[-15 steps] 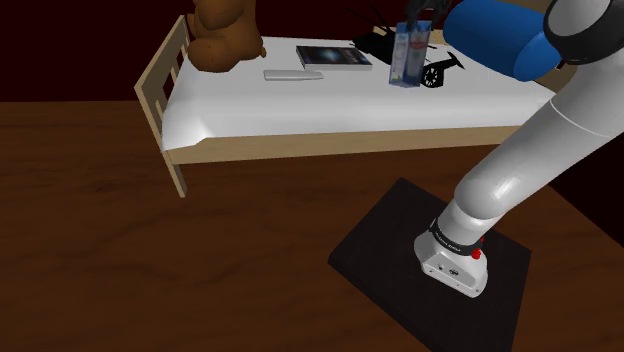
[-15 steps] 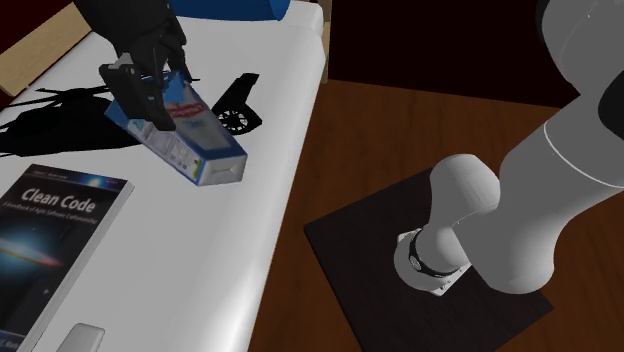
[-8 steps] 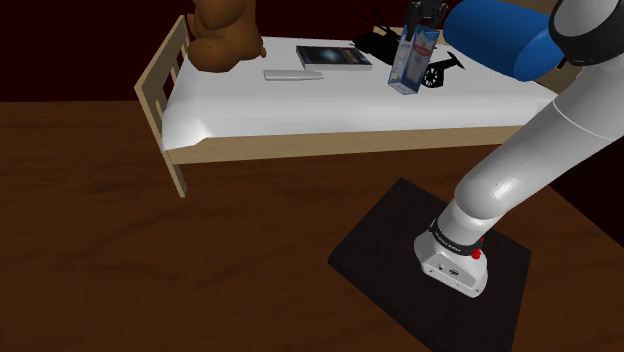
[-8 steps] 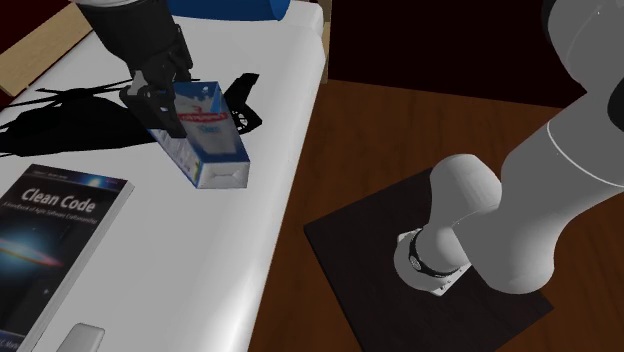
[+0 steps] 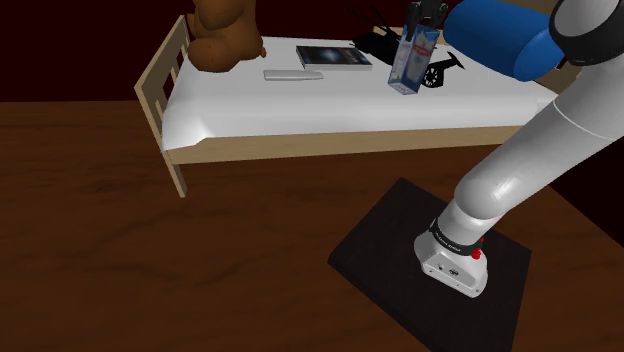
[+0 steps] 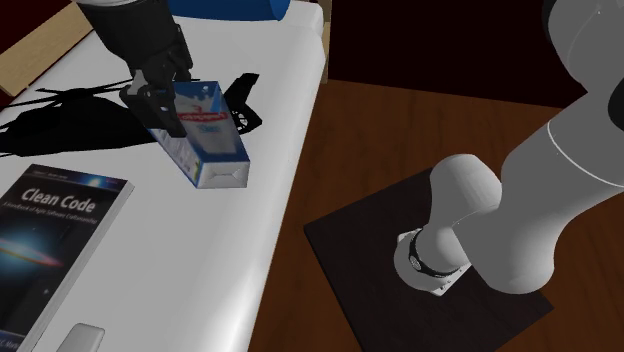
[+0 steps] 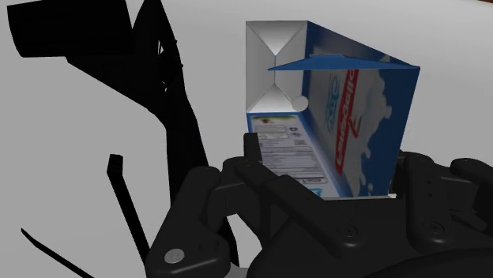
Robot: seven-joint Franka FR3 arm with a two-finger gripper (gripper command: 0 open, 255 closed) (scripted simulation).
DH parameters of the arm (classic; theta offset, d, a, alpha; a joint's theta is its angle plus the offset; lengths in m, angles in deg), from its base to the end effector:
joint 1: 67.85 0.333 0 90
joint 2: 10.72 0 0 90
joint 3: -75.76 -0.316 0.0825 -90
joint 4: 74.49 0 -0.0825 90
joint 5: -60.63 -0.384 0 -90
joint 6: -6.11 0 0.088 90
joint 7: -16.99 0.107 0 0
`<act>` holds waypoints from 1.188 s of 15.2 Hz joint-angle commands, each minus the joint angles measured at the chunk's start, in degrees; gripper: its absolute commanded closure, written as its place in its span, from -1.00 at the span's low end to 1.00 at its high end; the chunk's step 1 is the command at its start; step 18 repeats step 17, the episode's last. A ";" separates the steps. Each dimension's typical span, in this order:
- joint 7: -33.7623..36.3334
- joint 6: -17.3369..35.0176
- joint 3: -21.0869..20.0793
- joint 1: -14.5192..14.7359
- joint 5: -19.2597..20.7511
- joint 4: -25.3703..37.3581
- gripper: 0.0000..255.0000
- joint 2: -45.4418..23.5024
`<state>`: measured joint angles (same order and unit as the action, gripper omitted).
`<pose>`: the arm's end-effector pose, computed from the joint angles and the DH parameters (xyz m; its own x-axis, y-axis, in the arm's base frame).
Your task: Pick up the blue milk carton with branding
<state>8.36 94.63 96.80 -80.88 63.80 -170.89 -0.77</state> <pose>0.4014 -0.2998 0.6544 0.9037 -0.4275 0.0254 -0.4276 -0.9040 -0.0030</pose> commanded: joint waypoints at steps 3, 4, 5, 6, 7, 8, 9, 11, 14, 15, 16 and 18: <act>-0.18 -2.60 0.01 0.10 -0.35 3.19 1.00 -0.92; -0.27 -3.44 0.05 0.11 -0.46 4.34 1.00 -1.25; -0.36 -4.28 0.10 0.10 -0.58 5.51 1.00 -1.60; -0.46 -5.12 0.16 0.10 -0.70 6.70 1.00 -1.97; -0.57 -5.98 0.22 0.09 -0.83 7.93 1.00 -2.36; -0.68 -6.85 0.29 0.07 -0.97 9.18 1.00 -2.77; -0.80 -7.72 0.36 0.05 -1.12 10.46 1.00 -3.20; -1.06 -9.51 0.53 -0.01 -1.44 13.12 1.00 -4.14; -1.50 -12.29 0.84 -0.16 -2.01 17.39 1.00 -5.73; -1.67 -13.26 0.96 -0.23 -2.23 18.90 1.00 -6.32; -1.69 -13.41 0.98 -0.25 -2.27 19.14 1.00 -6.42; -1.69 -13.40 0.97 -0.25 -2.26 19.13 1.00 -6.41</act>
